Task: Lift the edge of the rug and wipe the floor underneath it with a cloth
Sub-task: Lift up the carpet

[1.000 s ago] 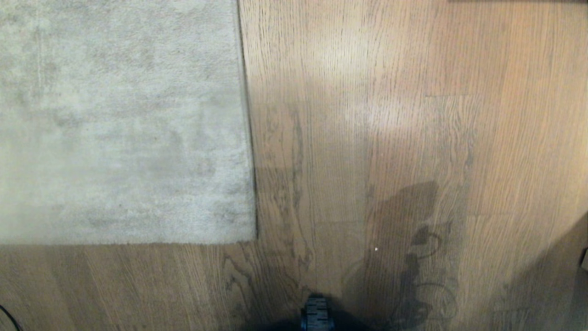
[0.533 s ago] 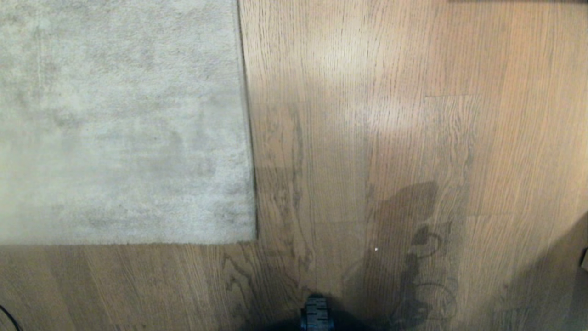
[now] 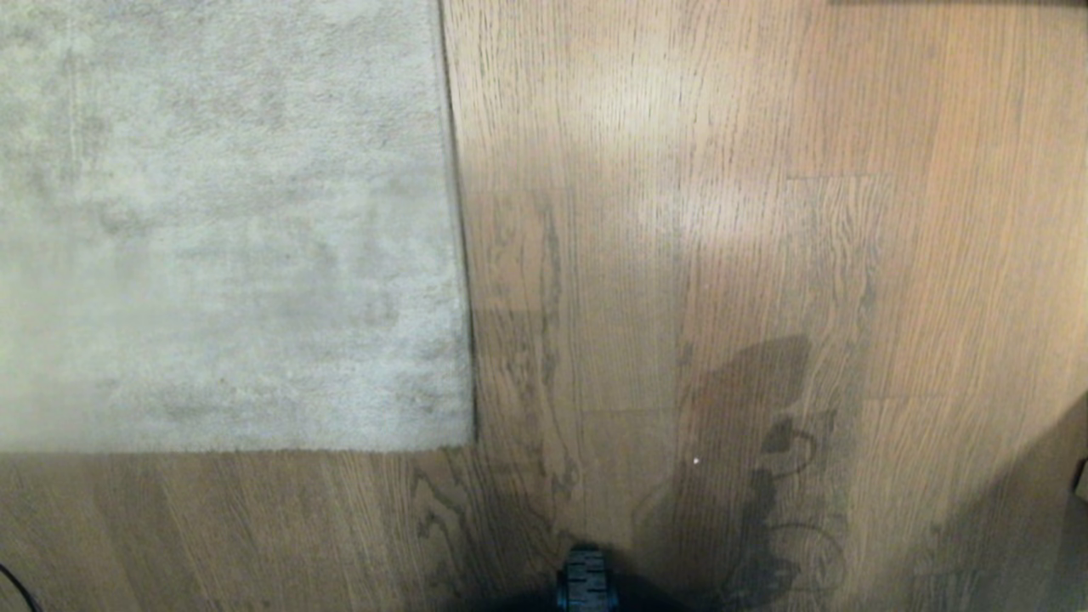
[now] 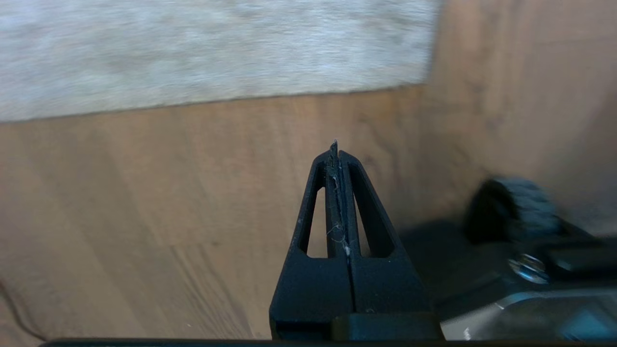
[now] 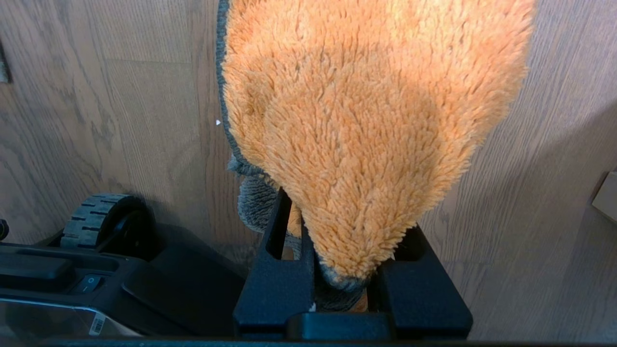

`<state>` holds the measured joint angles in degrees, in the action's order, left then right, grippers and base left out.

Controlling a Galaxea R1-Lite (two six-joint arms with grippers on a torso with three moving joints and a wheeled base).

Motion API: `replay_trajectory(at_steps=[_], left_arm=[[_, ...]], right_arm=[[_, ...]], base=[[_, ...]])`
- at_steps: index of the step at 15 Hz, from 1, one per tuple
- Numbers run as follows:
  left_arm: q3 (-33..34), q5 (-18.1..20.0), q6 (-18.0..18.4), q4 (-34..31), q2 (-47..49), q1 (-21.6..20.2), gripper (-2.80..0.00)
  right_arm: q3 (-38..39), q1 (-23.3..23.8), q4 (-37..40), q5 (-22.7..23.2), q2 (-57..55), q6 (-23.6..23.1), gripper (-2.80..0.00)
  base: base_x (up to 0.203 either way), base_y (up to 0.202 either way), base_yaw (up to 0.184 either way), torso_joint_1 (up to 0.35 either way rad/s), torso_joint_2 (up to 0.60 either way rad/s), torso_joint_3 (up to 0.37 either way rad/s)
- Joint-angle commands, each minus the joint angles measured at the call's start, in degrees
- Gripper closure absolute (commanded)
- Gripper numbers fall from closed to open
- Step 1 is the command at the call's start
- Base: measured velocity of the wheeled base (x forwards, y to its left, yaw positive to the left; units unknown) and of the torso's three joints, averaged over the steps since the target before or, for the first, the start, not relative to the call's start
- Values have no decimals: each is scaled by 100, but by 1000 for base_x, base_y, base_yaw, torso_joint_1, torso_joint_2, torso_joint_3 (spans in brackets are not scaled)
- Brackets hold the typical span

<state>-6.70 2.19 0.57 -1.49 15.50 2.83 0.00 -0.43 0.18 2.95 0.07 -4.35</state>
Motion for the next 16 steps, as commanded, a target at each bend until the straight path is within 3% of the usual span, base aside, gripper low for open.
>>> replay_trajectory(at_steps=[1, 6, 10, 12, 16], left_arm=[[-509, 123, 3, 9, 1332, 331, 0], [-1391, 339, 0, 47, 3518, 1788, 0], [-1865, 276, -12, 506, 5197, 2609, 0], [-2197, -31, -36, 718, 6049, 2935, 0], [-2857, -1052, -209, 886, 7363, 3323, 0]], right_arm=[[0, -1, -1, 4, -7, -4, 0], [0, -1, -1, 4, -7, -4, 0], [0, -1, -1, 4, -7, -4, 0], [0, -5, -1, 4, -7, -4, 0], [0, -9, -1, 4, -7, -4, 0]], base=[[0, 0, 0, 0, 0, 0], [0, 0, 0, 0, 0, 0], [0, 0, 0, 0, 0, 0], [0, 0, 0, 0, 0, 0], [0, 0, 0, 0, 0, 0]])
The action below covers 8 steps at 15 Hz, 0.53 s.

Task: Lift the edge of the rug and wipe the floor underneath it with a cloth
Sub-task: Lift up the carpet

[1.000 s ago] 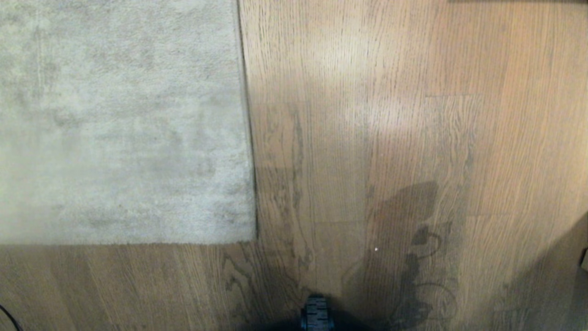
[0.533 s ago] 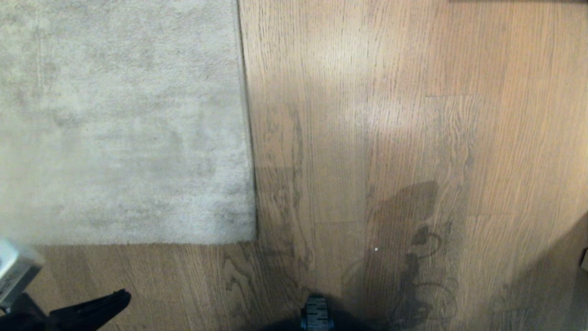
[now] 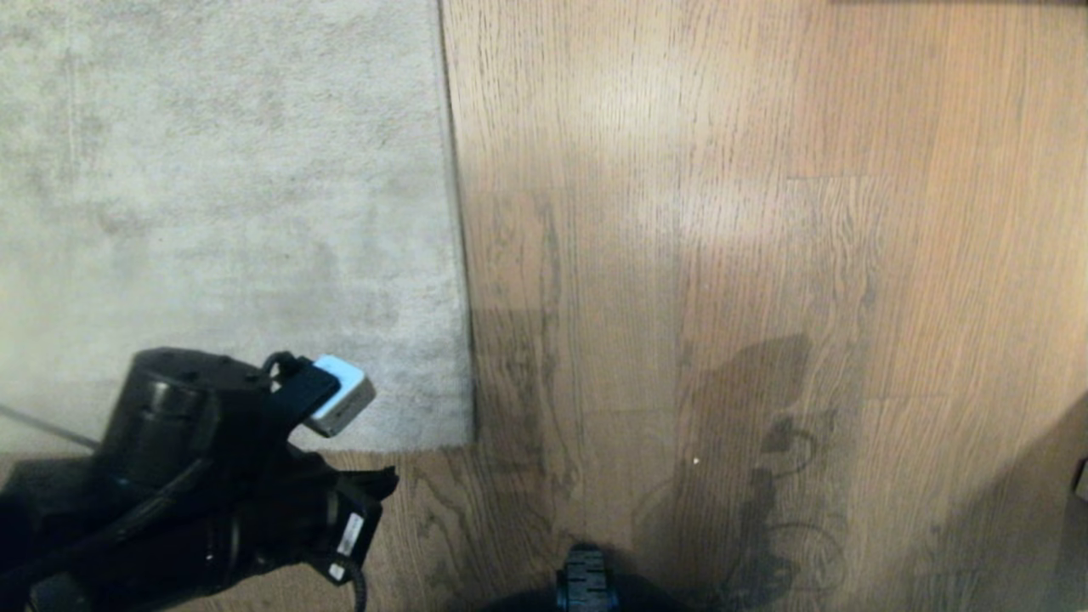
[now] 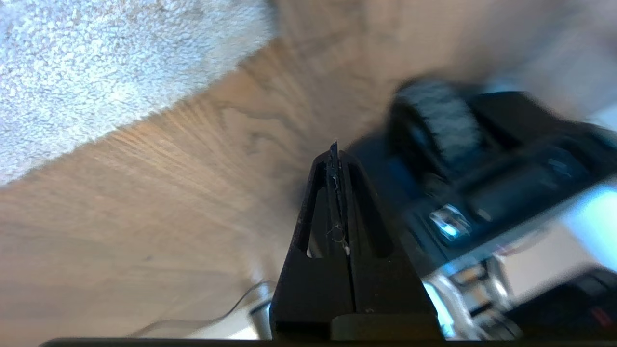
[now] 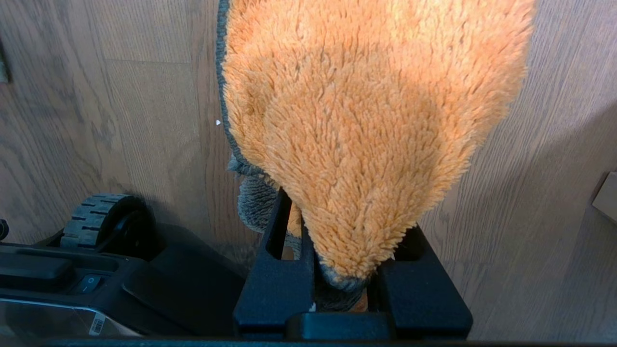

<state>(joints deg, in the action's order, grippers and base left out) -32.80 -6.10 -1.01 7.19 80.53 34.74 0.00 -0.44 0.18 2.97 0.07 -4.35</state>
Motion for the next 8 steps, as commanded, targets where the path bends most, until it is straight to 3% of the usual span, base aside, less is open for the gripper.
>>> replay_trajectory(at_steps=[1, 2, 3, 4, 8], left_arm=[[-420, -390, -104, 31, 1146, 167, 0], [-545, -594, -138, 43, 1412, 193, 0], [-635, -785, -188, 65, 1624, 234, -89], [-724, -987, -266, 128, 1851, 283, -280], [-1139, -1773, -344, 297, 2573, 352, -280]], right_arm=[[0, 0, -1, 1, -7, -4, 0], [0, -2, -1, 1, -7, -4, 0], [0, 0, -1, 1, -7, -4, 0], [0, -8, -1, 1, -7, -4, 0], [0, 0, -1, 1, -7, -4, 0]], base=[[0, 0, 0, 0, 0, 0], [0, 0, 0, 0, 0, 0], [0, 0, 0, 0, 0, 0], [0, 0, 0, 0, 0, 0], [0, 0, 0, 0, 0, 0]])
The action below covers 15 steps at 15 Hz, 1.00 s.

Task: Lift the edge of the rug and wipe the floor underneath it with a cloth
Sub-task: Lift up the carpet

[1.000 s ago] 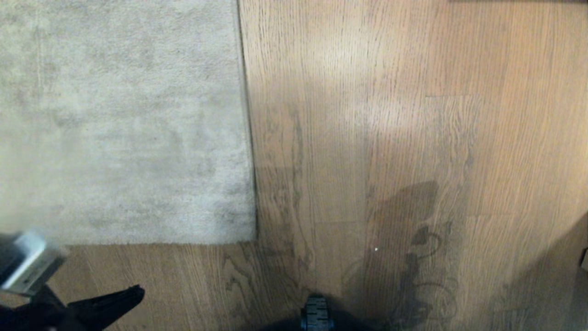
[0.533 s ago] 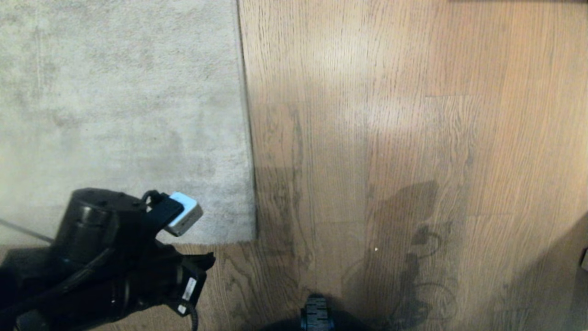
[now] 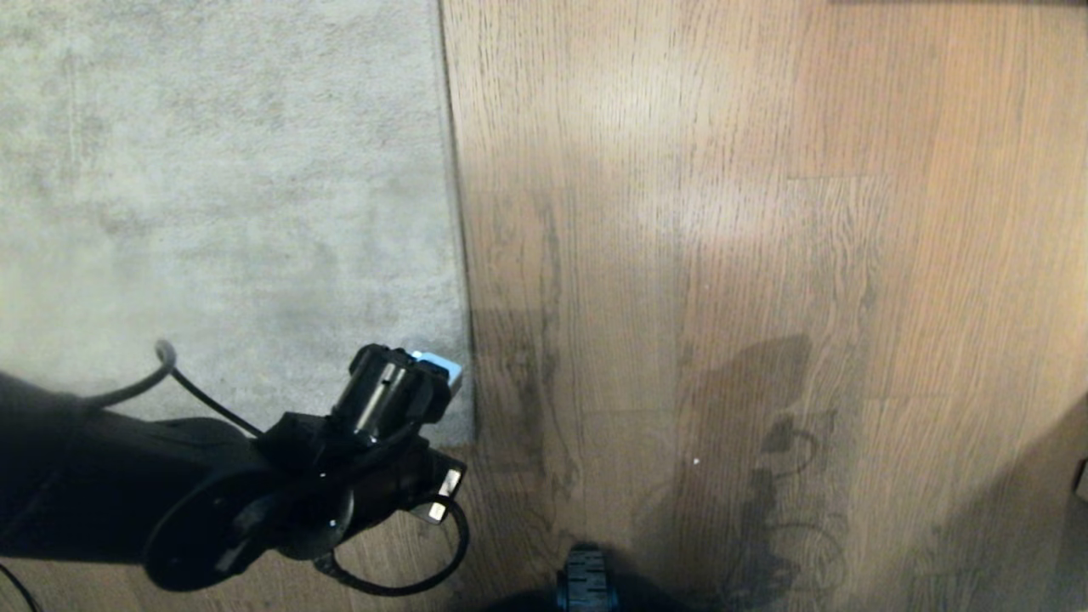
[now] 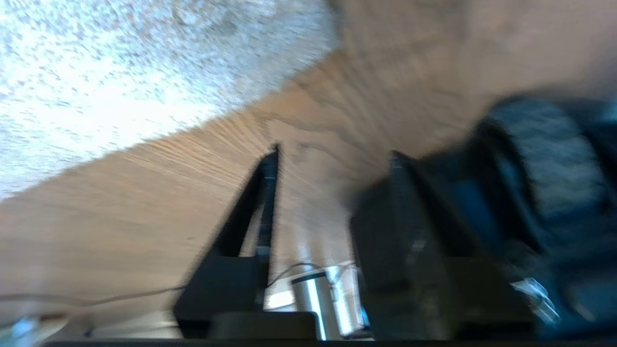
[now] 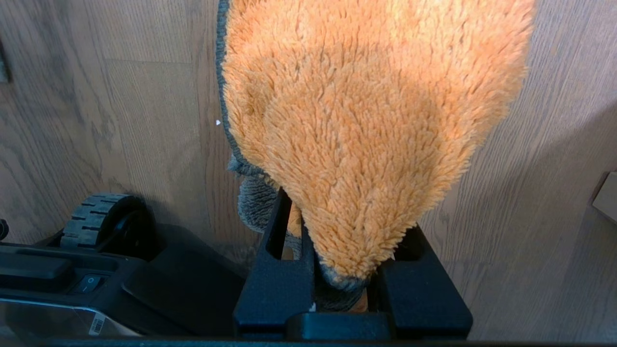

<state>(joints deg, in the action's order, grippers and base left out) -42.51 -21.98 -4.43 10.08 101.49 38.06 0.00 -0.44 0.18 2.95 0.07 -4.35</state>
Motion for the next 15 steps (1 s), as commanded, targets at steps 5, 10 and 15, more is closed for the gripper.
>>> replay_trajectory(at_steps=[5, 10, 15], left_arm=[[-904, -1258, 28, -53, 1160, 28, -280], [-1979, -1871, 176, -759, 1547, -52, -280], [-3226, -2254, 362, -1458, 2105, -79, -280]], right_arm=[[0, 0, -1, 4, -7, -4, 0], [0, 0, -1, 4, -7, -4, 0], [0, 0, -1, 4, -7, -4, 0]], base=[[0, 0, 0, 0, 0, 0], [0, 0, 0, 0, 0, 0], [0, 0, 0, 0, 0, 0]])
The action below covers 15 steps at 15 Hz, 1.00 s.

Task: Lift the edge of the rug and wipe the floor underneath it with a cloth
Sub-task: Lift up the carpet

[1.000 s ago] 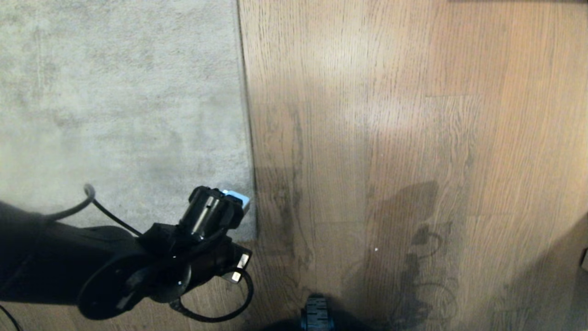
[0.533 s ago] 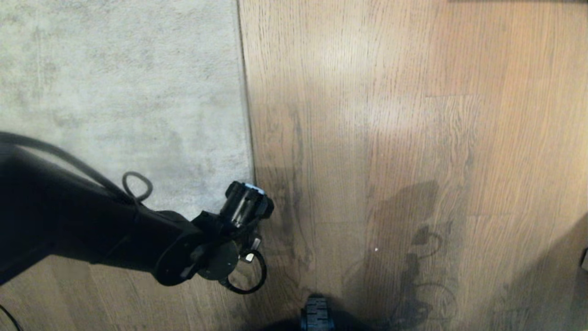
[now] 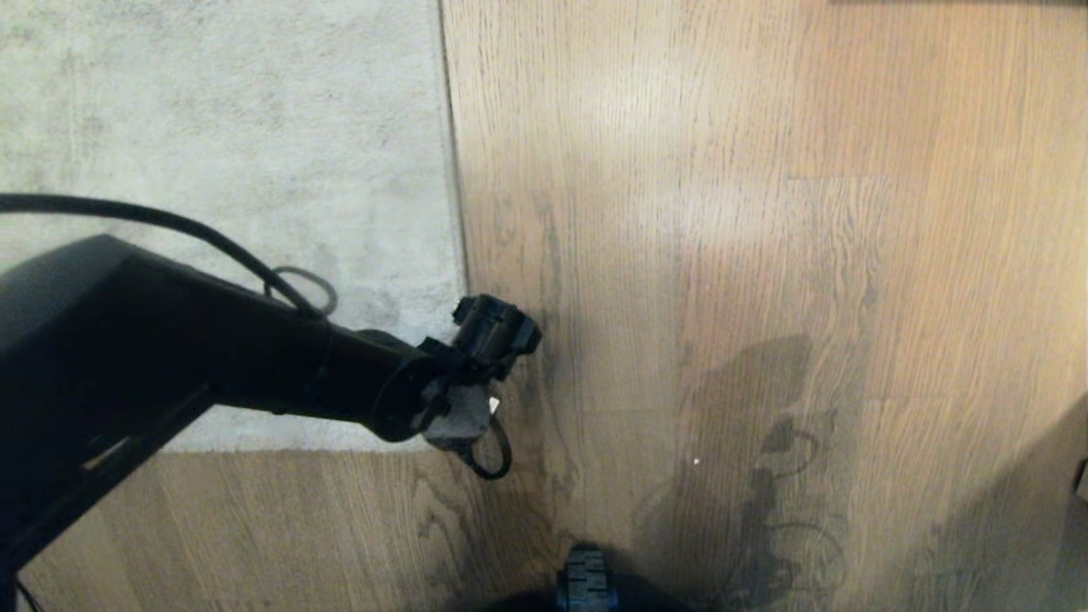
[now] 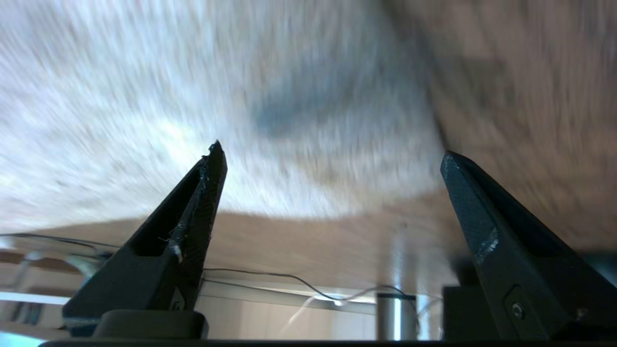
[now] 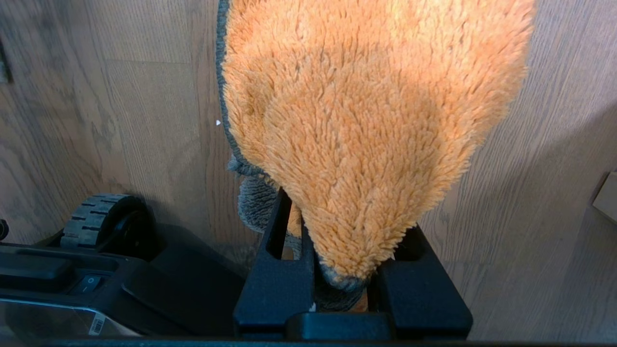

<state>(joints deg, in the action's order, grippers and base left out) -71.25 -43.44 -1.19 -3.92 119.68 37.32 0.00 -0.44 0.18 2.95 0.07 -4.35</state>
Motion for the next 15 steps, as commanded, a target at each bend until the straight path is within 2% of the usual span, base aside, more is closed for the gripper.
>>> replay_trajectory(at_steps=[1, 6, 10, 12, 15], left_arm=[[-547, -195, 112, -94, 387, -17, -280], [-1021, -647, 899, -109, 565, -180, -280], [-951, -806, 1136, -189, 371, -172, -280], [-943, -854, 1186, -525, 202, -175, -280], [-891, -1119, 1196, -865, -50, -181, -280]], right_arm=[[0, 0, -1, 4, -7, -4, 0], [0, -6, -1, 4, -7, -4, 0], [0, 0, -1, 4, -7, -4, 0], [0, -6, -1, 4, -7, -4, 0], [0, 0, -1, 4, -7, -4, 0]], base=[[0, 0, 0, 0, 0, 0], [0, 0, 0, 0, 0, 0], [0, 0, 0, 0, 0, 0], [0, 0, 0, 0, 0, 0], [0, 0, 0, 0, 0, 0]])
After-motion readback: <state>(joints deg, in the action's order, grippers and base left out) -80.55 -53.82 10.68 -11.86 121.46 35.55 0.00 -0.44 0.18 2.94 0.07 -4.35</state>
